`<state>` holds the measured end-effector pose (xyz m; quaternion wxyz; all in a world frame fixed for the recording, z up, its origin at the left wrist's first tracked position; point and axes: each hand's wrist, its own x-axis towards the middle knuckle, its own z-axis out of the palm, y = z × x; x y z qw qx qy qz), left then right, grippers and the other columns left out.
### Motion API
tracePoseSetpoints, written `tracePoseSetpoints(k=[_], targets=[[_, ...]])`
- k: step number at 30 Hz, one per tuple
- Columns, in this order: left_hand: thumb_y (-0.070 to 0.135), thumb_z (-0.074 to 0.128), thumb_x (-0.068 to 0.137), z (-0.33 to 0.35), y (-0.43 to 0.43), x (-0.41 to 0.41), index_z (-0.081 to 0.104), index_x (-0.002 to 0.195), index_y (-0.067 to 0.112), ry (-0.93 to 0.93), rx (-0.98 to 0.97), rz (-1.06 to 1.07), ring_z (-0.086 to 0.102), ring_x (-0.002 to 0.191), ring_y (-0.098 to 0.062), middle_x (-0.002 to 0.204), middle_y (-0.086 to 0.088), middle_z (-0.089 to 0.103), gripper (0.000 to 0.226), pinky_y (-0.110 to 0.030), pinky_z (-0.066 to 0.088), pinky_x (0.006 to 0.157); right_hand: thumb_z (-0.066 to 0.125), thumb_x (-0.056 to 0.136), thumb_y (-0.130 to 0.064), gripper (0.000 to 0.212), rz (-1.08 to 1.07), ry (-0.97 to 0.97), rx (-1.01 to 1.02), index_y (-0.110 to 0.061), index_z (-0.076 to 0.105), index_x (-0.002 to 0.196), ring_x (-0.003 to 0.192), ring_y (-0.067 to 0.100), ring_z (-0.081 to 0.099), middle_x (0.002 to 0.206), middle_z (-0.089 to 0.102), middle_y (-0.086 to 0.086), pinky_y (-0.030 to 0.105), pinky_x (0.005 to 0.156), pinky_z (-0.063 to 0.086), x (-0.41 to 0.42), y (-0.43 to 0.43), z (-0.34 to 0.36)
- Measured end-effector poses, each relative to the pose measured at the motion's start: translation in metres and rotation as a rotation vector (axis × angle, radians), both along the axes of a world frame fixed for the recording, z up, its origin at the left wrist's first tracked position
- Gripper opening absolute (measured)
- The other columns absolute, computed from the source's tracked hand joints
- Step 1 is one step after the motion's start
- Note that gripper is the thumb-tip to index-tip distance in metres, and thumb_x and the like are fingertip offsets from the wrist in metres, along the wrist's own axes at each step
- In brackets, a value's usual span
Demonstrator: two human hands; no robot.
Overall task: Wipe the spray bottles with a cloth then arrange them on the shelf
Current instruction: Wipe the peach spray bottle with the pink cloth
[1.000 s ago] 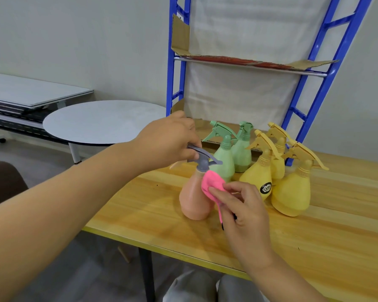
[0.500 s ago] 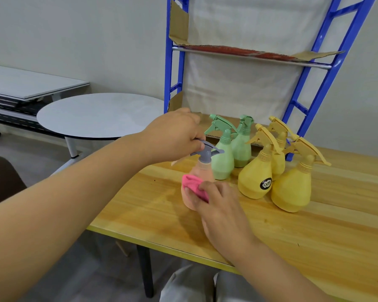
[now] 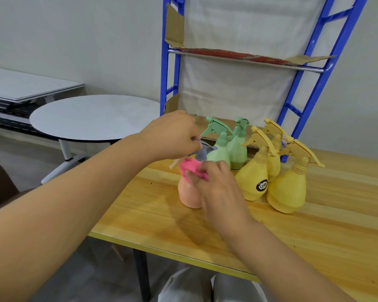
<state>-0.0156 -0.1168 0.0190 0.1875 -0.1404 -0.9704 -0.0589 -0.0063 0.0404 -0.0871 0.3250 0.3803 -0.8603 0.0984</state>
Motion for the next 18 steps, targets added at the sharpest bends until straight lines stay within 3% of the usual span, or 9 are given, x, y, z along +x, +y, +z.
tracePoseSetpoints(k=[6,9,12,18], targets=[[0.031,0.057,0.08,-0.001,-0.006,-0.001,0.07,0.064,0.016,0.017,0.025,0.008,0.046,0.073,-0.016,0.068,-0.008,0.056,0.026,-0.035,0.047,0.06,0.076,0.055,-0.001,0.06,0.046,-0.022,0.126,-0.017,0.067,0.113,0.086,0.024,0.047,0.096,0.058,0.004,0.035,0.065,0.049,0.008,0.0,-0.021],[0.031,0.057,0.082,-0.004,-0.014,-0.003,0.07,0.067,0.019,0.038,0.05,0.045,0.044,0.076,-0.015,0.067,0.001,0.05,0.023,-0.025,0.035,0.053,0.079,0.045,-0.004,0.063,0.046,-0.098,0.256,-0.022,0.07,0.105,0.085,0.022,0.05,0.095,0.056,0.0,0.035,0.064,0.052,0.012,0.006,-0.032],[0.029,0.059,0.081,-0.007,-0.031,-0.008,0.071,0.069,0.019,0.089,0.116,0.122,0.042,0.082,-0.015,0.067,0.006,0.045,0.02,-0.021,0.026,0.052,0.079,0.049,0.0,0.063,0.039,-0.14,0.185,-0.027,0.068,0.106,0.084,0.019,0.048,0.094,0.056,-0.004,0.031,0.065,0.05,0.009,0.008,-0.033],[0.03,0.057,0.085,-0.005,-0.07,-0.027,0.072,0.081,0.02,0.115,0.157,0.247,0.04,0.088,-0.016,0.073,0.005,0.045,0.019,-0.028,0.032,0.066,0.078,0.045,0.01,0.079,0.059,-0.189,0.046,-0.028,0.065,0.113,0.08,0.019,0.049,0.091,0.056,-0.003,0.024,0.058,0.041,-0.006,-0.001,-0.019]])
